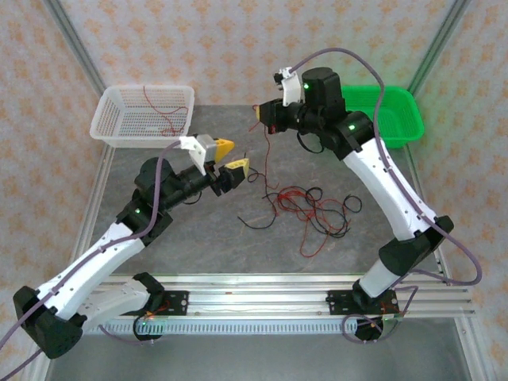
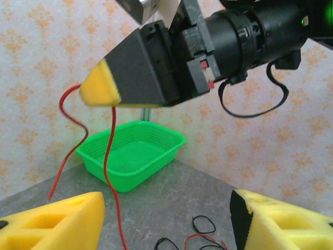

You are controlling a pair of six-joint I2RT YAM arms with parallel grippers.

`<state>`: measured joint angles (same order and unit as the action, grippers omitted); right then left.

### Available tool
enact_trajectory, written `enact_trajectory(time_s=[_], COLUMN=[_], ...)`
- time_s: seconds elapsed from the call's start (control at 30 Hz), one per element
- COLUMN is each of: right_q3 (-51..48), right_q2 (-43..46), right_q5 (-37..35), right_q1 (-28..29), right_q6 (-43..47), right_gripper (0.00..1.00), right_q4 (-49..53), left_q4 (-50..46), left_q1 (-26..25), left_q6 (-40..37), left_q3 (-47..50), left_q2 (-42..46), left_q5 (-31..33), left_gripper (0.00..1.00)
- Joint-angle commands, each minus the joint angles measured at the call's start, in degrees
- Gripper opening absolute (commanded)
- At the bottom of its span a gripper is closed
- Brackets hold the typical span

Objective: Untangle the cables

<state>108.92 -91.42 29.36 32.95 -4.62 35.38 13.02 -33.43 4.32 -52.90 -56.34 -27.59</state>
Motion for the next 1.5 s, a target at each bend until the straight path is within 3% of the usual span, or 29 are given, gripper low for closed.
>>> enact_trajectory(time_s=[0.0, 0.27, 0.6, 0.87, 1.03, 1.17, 1.23, 1.3, 1.33, 1.4, 1.47], right_q3=[-3.7, -15.1, -17.3, -19.5, -20.2, -20.7, -21.1, -21.4, -21.5, -21.6, -21.6], right_q2=[4.3, 11.7, 12.9, 14.1, 14.8, 15.1, 15.4, 15.7, 15.8, 16.2, 16.4], right_q5=[0.7, -5.0, -3.0, -2.5, -2.9, -3.0, -3.2, -3.6, -3.8, -4.2, -4.5], right_q1=[-0.2, -0.1, -0.2, -0.1, -0.1, -0.1, -0.1, -0.1, -0.1, -0.1, -0.1], right_q6=[-9.7, -24.2, -29.6, -30.5, -30.6, -30.7, -30.8, -30.8, -30.8, -30.7, -30.5], right_gripper=[0.0, 0.0, 0.0, 0.0, 0.0, 0.0, 0.0, 0.0, 0.0, 0.0, 0.0], right_q4=[-7.9, -18.5, -19.8, -20.7, -20.8, -20.9, -21.1, -21.1, -21.1, -20.9, -20.6], left_q4=[5.8, 6.7, 7.6, 11.7, 12.1, 12.3, 12.7, 12.9, 12.7, 11.9, 11.0], left_q1=[-1.1, -2.9, -4.1, -4.2, -4.2, -4.3, -4.3, -4.4, -4.4, -4.8, -5.3], left_q6=[-1.9, -5.0, -8.8, -10.3, -10.6, -10.6, -10.5, -10.5, -10.5, -11.3, -12.6], left_q3=[-3.1, -6.7, -10.0, -10.5, -11.3, -11.9, -12.0, -12.3, -12.5, -12.7, -12.6], left_q2=[-2.4, -10.1, -17.0, -20.0, -21.8, -22.7, -23.0, -23.2, -23.3, -23.1, -22.8], left_q5=[-2.0, -1.1, 4.1, 11.0, 11.4, 10.9, 10.6, 10.5, 10.4, 10.7, 11.6], left_gripper=[0.64, 0.61, 0.53, 0.33, 0.22, 0.07, 0.07, 0.09, 0.18, 0.51, 0.69])
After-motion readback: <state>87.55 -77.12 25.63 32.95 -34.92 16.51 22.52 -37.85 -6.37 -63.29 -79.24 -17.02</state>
